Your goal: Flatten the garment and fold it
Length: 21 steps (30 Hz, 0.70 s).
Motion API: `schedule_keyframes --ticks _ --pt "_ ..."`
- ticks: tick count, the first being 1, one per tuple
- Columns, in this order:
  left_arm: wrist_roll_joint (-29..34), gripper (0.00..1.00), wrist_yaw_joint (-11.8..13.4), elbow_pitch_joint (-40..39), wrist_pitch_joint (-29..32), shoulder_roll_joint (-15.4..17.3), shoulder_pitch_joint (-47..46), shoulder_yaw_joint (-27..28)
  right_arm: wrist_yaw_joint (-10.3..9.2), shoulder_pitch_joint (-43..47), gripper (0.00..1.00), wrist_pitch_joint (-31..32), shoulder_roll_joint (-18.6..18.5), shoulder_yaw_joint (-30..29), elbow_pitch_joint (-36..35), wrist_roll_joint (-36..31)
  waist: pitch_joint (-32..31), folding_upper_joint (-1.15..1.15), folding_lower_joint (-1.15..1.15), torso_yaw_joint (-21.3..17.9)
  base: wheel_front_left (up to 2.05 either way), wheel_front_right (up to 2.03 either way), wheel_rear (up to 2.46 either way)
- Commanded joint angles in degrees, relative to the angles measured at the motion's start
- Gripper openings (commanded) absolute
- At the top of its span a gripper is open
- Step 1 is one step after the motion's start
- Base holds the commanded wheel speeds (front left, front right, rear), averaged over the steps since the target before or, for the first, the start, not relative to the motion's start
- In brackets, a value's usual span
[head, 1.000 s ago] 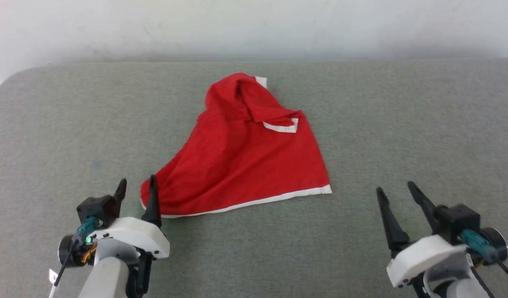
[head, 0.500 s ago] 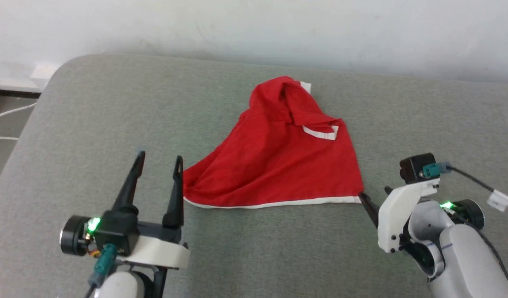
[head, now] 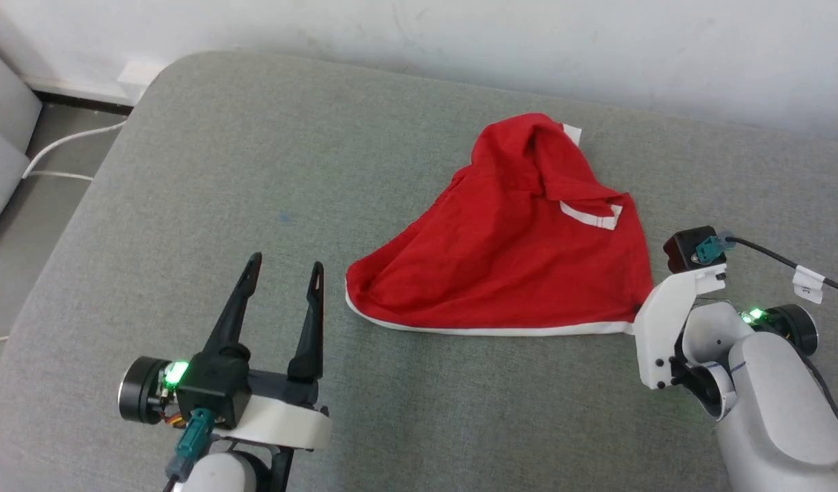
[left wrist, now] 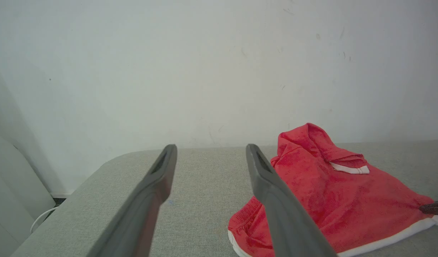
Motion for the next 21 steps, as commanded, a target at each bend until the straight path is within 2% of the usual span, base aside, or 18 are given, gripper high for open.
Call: schedule_keyframes --ticks 1,9,17,21 --pt "0.2 1.0 -0.3 0.4 -0.3 -0.4 0.2 0.2 -0.12 1.2 0.0 -0.2 -0.1 -0.5 2.1 -0.6 0.2 -0.01 0.0 0.1 0.0 0.0 0.0" --pt "0.0 1.0 -1.1 1.9 -0.3 -0.5 1.2 1.2 -0.12 3.6 0.0 -1.5 -1.3 -2.7 0.8 0.1 -1.8 -0.01 0.0 -3.2 0.0 0.0 0.0" --pt "0.1 1.0 -2.2 3.4 -0.3 -0.7 1.7 1.2 -0.12 8.4 0.0 3.1 -5.3 -8.7 -4.7 3.1 -3.0 -0.01 0.0 -7.3 0.0 0.0 0.0" --pt "-0.1 1.0 -2.6 3.7 -0.3 -1.0 1.0 1.0 -0.12 9.7 0.0 2.8 -5.8 -11.4 -7.1 3.7 -2.2 -0.01 0.0 -8.0 0.0 0.0 0.0"
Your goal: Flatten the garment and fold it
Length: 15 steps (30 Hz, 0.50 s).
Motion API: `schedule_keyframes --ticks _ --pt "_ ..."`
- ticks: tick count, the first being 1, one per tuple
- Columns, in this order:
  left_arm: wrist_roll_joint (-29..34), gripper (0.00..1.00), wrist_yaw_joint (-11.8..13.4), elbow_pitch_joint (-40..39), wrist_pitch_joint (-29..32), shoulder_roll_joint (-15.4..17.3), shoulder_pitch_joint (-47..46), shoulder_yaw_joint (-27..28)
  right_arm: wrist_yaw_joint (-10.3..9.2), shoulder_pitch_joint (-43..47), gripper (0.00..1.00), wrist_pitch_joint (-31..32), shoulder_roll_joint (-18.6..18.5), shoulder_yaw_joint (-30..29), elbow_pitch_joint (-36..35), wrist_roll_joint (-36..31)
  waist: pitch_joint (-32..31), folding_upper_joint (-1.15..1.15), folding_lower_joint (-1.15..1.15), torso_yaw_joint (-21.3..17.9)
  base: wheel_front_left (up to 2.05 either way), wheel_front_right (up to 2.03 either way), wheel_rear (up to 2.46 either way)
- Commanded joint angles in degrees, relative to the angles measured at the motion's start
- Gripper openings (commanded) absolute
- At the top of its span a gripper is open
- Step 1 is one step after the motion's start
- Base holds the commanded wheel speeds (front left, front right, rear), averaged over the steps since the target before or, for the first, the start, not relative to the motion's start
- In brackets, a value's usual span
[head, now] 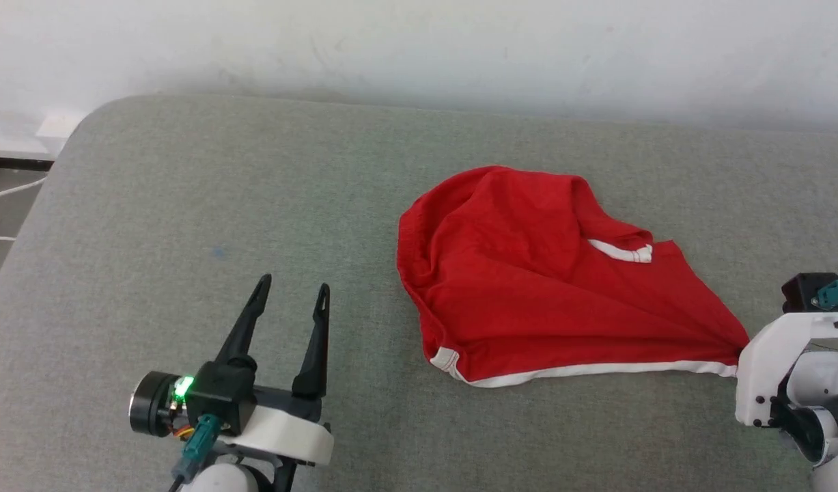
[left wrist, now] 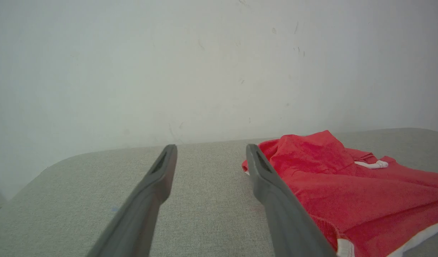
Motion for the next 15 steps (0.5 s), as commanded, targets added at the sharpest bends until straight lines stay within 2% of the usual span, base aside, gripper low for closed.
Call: schedule_keyframes --ticks 1,2,3,8,15 --pt "-0.1 1.0 -0.2 0.2 -0.3 -0.3 -0.2 0.1 -0.13 0.7 0.03 -0.4 0.2 0.4 -0.5 0.7 0.4 -0.01 0.0 -0.5 0.0 0.0 0.0" --pt "-0.2 1.0 -0.3 0.3 -0.3 -0.4 -0.3 0.1 -0.13 0.8 0.65 -1.4 0.2 0.7 -0.9 1.0 0.6 -0.01 0.0 -0.6 0.0 0.0 0.0" --pt "-0.3 1.0 -0.4 0.4 -0.3 -0.4 -0.4 0.1 -0.13 0.8 1.0 -2.7 0.2 0.9 -1.2 1.3 0.7 -0.01 0.0 -0.7 0.0 0.0 0.0" --pt "-1.0 1.0 -1.1 1.0 -0.3 -0.6 -0.2 0.6 -0.13 0.9 1.0 -12.1 -0.4 2.0 -2.5 1.5 0.1 -0.01 0.0 -1.3 0.0 0.0 0.0" --pt "-4.5 1.0 -3.4 2.6 -0.3 -0.8 1.6 1.0 -0.13 5.5 1.0 -30.2 -0.7 4.2 -10.1 1.3 -2.7 -0.01 0.0 -3.7 0.0 0.0 0.0"
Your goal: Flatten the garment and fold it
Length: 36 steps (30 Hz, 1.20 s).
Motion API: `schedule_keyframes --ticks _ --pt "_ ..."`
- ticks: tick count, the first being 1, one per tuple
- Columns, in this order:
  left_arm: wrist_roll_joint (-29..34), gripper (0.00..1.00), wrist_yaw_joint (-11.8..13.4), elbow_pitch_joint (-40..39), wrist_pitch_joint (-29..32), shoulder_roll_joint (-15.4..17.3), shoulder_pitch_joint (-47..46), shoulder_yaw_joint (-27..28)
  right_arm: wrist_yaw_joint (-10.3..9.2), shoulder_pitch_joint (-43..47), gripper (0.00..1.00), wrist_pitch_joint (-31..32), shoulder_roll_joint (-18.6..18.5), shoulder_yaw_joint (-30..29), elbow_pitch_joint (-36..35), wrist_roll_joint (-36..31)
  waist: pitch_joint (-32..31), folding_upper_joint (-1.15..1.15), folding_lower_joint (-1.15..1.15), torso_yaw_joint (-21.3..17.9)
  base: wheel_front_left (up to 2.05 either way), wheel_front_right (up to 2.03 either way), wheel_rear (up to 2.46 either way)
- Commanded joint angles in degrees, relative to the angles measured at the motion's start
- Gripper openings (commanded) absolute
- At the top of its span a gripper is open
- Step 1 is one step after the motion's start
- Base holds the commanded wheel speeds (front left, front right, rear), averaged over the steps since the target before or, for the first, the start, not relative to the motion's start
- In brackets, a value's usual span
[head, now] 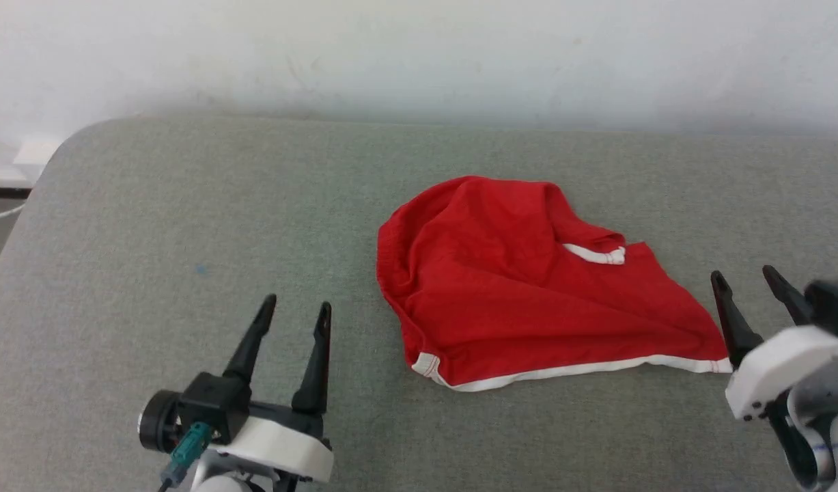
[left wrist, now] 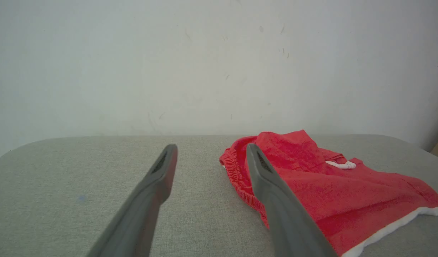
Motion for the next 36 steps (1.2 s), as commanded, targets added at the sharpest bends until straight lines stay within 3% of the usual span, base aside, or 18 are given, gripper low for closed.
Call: schedule_keyframes --ticks 1,5,8,17,23,34,35,36 --pt "-1.0 1.0 -0.6 0.7 -0.3 0.0 1.1 -0.5 -0.12 2.2 1.0 -3.3 0.3 -0.1 -1.6 0.1 -1.4 -0.01 0.0 -1.5 0.0 0.0 0.0" --pt "-3.6 1.0 -1.3 4.5 -0.3 2.4 1.9 -4.4 -0.12 7.5 1.0 -12.6 3.1 -1.6 -5.9 -1.1 -2.1 -0.01 0.0 -3.1 0.0 0.0 0.0" --pt "-6.7 1.0 -1.4 7.1 0.2 5.9 1.3 -10.4 -0.12 10.9 1.0 -17.6 6.2 -2.8 -7.9 -2.4 -1.9 -0.01 0.0 -4.4 0.0 0.0 0.0" --pt "-14.1 1.0 -1.4 7.5 12.9 15.2 -4.9 -21.1 -0.12 13.8 1.0 -20.9 10.0 -3.1 -7.5 -4.5 0.5 -0.01 0.0 -7.3 0.0 0.0 0.0" --pt "-16.8 1.0 -1.4 6.3 19.2 17.9 -8.6 -24.6 -0.12 13.1 1.0 -21.1 10.4 -3.1 -6.5 -5.3 2.0 -0.01 0.0 -8.4 0.0 0.0 0.0" --pt "-18.9 0.99 -1.4 7.7 22.6 19.1 -11.3 -26.4 -0.12 12.1 1.0 -21.6 10.6 -3.5 -4.6 -5.7 3.2 -0.01 0.0 -9.4 0.0 0.0 0.0" --pt "-19.0 0.46 -1.4 7.7 22.6 19.1 -11.4 -26.5 -0.12 12.1 1.0 -21.7 10.6 -3.6 -4.4 -5.6 3.3 -0.01 0.0 -9.4 0.0 0.0 0.0" --pt "-19.2 0.0 -1.4 7.7 22.5 19.1 -11.4 -26.7 -0.12 12.1 1.0 -21.7 10.6 -3.6 -4.2 -5.5 3.3 -0.01 0.0 -9.4 0.0 0.0 0.0"
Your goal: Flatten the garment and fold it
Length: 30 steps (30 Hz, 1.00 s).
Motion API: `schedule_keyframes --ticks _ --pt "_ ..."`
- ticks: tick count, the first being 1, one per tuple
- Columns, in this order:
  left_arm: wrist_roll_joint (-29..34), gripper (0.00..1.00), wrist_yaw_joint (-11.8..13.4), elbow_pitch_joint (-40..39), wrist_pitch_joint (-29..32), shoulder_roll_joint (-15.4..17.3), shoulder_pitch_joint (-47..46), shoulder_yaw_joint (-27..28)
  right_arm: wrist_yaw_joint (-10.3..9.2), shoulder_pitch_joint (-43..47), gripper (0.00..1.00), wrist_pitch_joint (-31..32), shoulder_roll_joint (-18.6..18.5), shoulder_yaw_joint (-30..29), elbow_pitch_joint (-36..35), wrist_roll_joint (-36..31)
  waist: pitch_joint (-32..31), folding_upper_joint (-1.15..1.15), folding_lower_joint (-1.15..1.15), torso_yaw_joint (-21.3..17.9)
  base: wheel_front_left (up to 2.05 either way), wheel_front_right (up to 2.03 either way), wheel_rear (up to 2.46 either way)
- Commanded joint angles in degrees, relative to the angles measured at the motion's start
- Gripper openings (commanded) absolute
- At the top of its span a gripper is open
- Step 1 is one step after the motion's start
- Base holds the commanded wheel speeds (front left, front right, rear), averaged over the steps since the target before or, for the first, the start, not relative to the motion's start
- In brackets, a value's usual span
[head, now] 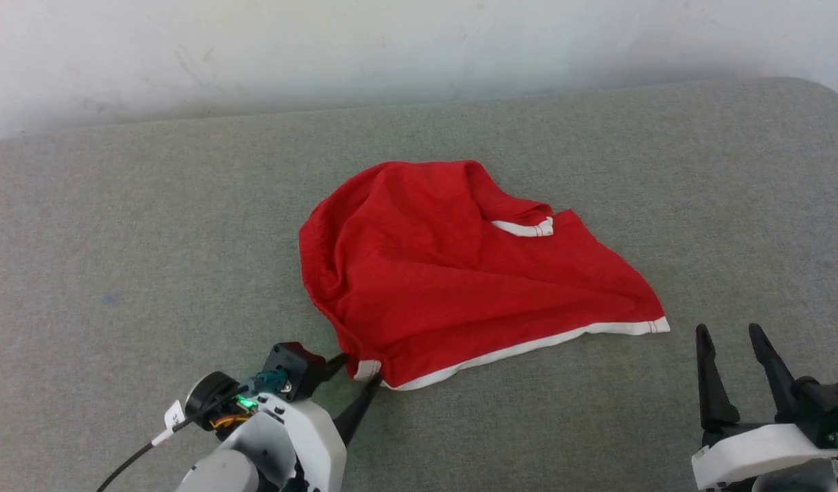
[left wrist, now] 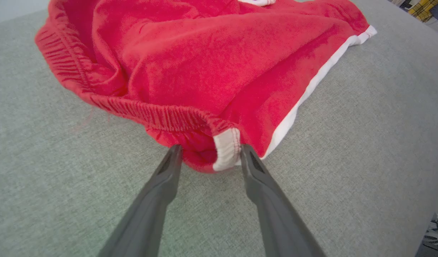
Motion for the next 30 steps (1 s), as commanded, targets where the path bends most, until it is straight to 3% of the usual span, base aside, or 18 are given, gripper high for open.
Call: schedule_keyframes --ticks 1,11,23,30 --pt "-0.6 0.0 -0.4 0.1 -0.2 0.3 -1.0 -0.5 -0.12 -0.8 1.0 -0.4 0.2 -0.2 0.5 0.0 0.0 0.0 -0.01 0.0 0.0 0.0 0.0" --pt "-0.9 0.0 0.3 -0.9 -2.7 0.5 -0.4 -0.7 -0.12 -1.1 1.0 2.2 0.2 0.4 2.6 -0.9 -1.0 0.0 -0.01 1.8 0.0 0.0 0.0" --pt "1.0 0.0 1.4 -4.2 -6.1 0.7 -0.4 -1.4 -0.12 -8.0 1.0 25.8 -5.1 2.5 5.7 1.2 0.2 0.0 -0.01 5.9 0.0 0.0 0.0" --pt "1.4 0.0 1.4 -4.0 -7.0 0.4 -0.7 -2.2 -0.12 -9.4 1.0 30.8 -4.9 2.3 8.7 0.9 0.7 0.0 -0.01 6.8 0.0 0.0 0.0"
